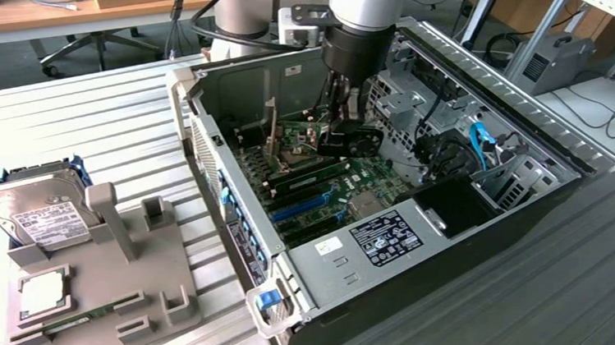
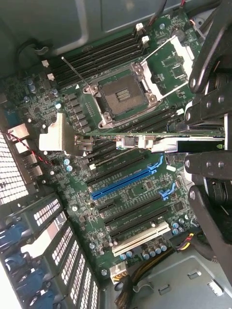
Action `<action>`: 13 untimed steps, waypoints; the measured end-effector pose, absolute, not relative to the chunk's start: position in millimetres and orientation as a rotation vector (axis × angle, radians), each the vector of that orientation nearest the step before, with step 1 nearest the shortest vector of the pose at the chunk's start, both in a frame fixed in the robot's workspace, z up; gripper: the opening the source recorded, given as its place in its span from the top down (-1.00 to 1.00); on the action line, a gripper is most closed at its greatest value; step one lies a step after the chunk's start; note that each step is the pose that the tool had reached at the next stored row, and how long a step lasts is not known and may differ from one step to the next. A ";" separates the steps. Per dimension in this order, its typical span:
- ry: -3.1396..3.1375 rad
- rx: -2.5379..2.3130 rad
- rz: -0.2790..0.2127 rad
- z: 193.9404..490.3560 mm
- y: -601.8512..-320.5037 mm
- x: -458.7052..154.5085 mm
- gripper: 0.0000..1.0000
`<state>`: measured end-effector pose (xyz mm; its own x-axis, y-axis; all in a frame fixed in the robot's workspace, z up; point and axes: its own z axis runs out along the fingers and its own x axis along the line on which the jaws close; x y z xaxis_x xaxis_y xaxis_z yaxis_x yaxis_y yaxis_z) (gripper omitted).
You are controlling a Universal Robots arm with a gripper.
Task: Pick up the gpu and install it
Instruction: 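Insert the gpu into the slot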
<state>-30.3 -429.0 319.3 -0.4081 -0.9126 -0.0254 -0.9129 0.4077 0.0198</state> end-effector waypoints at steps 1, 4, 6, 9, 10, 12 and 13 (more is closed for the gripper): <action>2.625 -1.706 0.048 319.3 -429.0 -30.3 0.48; 2.619 -1.715 0.048 319.3 -429.0 -30.2 0.48; 2.612 -1.727 0.048 319.3 -428.9 -30.2 0.48; 2.597 -1.749 0.048 319.3 -428.9 -30.1 0.48; 2.591 -1.758 0.048 319.3 -428.9 -30.1 0.48; 2.583 -1.771 0.048 319.3 -428.9 -30.1 0.48; 2.579 -1.776 0.048 319.3 -428.9 -30.1 0.48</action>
<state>-30.1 -428.9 319.3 -0.3565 -0.9339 -0.0254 -0.9342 0.3561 0.0198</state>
